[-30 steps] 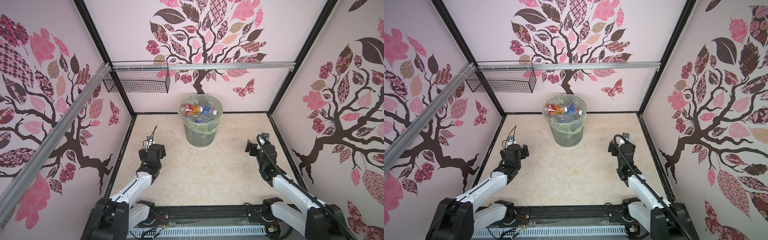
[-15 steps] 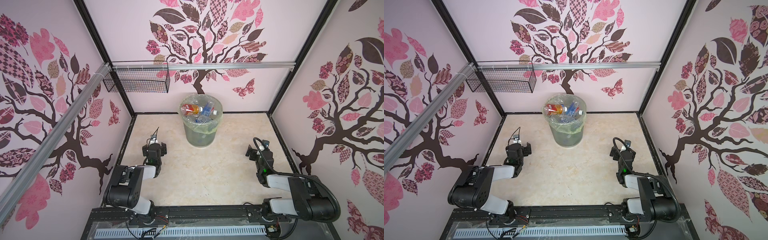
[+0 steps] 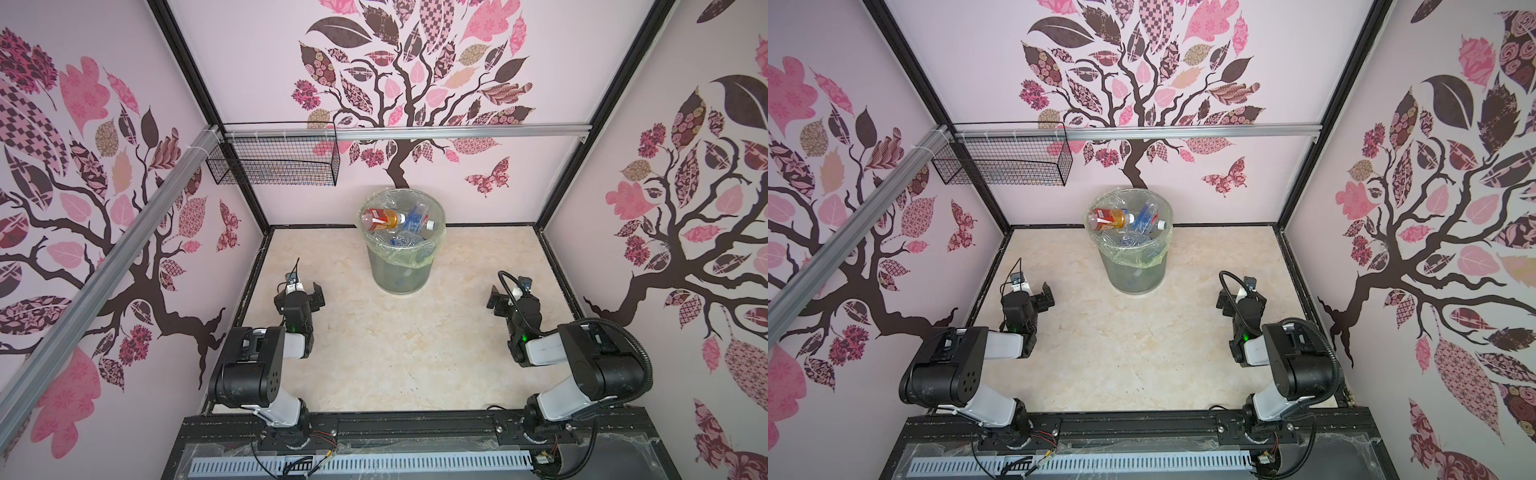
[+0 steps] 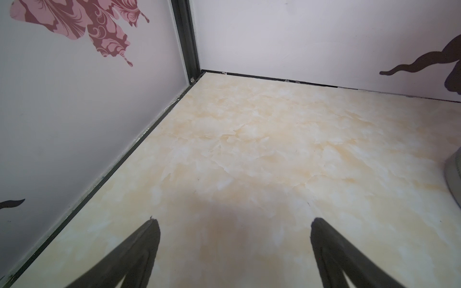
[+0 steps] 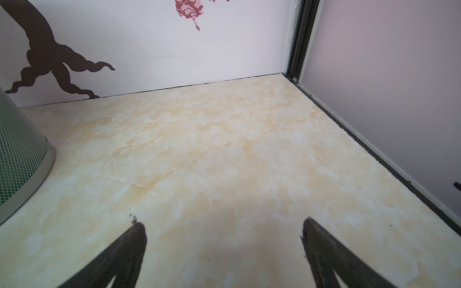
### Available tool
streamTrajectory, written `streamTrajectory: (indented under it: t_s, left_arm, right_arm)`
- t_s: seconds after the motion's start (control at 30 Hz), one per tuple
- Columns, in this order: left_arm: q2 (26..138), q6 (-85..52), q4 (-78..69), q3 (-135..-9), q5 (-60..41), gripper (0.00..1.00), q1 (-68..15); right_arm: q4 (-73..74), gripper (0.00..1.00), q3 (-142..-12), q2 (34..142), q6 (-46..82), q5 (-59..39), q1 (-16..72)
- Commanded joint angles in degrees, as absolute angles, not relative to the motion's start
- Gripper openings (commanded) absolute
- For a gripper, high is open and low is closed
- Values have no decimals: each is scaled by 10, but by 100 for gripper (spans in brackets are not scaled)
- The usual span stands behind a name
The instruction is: Throw the plastic bottles in the bin
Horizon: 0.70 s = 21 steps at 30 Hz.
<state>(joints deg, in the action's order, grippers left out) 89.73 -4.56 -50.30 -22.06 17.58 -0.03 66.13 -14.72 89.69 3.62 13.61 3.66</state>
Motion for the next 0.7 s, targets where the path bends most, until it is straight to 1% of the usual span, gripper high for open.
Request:
streamTrajectory:
  t_s: [0.0, 0.67]
  left_arm:
    - [892, -52, -507, -214, 169, 98, -1]
    - [891, -52, -507, -214, 168, 98, -1]
  right_arm:
    - [686, 100, -156, 898, 33, 134, 35]
    - [683, 100, -156, 897, 32, 132, 36]
